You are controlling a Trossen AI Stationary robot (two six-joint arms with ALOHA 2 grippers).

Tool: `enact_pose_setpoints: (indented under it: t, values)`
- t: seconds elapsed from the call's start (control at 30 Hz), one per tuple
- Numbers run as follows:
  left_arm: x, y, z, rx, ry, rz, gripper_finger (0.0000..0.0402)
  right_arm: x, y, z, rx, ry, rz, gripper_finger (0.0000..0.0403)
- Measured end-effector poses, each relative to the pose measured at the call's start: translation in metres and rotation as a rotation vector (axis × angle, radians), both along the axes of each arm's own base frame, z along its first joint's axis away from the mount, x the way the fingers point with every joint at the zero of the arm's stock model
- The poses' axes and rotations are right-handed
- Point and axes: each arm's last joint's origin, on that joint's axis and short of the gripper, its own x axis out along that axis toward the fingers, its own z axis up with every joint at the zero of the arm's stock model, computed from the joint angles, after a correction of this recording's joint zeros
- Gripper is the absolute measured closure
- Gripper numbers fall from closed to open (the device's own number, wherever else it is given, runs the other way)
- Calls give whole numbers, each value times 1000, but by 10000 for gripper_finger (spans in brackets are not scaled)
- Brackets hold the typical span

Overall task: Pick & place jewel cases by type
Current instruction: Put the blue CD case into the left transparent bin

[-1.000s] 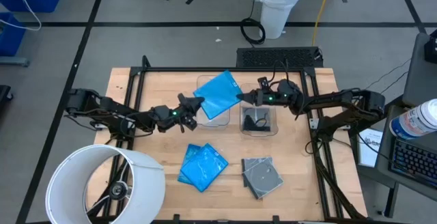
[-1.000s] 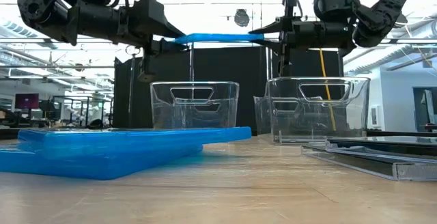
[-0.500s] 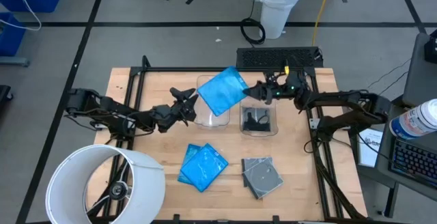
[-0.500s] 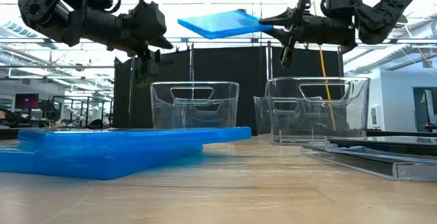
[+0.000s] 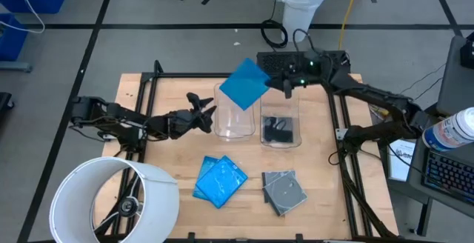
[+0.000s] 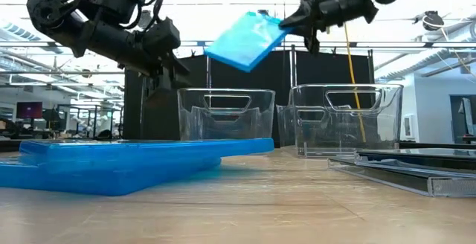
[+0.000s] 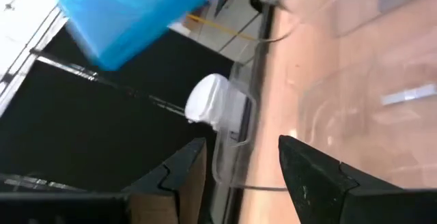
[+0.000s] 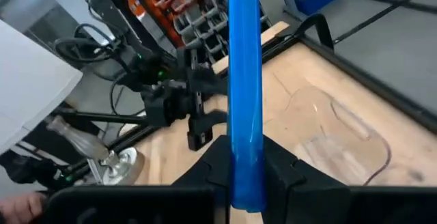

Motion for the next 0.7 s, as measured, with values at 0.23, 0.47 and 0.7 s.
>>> enact_pose_setpoints:
  t: [0.23,0.47,0.7]
  values:
    - [-13,-6,13,-36,22,-19,213,1,1,24,-84,-21,50,375]
    - [-56,12,41,-296,-28,-143,213,0,3,18,-91,36,68,371]
    - [-100,16,56,-634,-104,-402,223,7,15,14,-287,84,142,375]
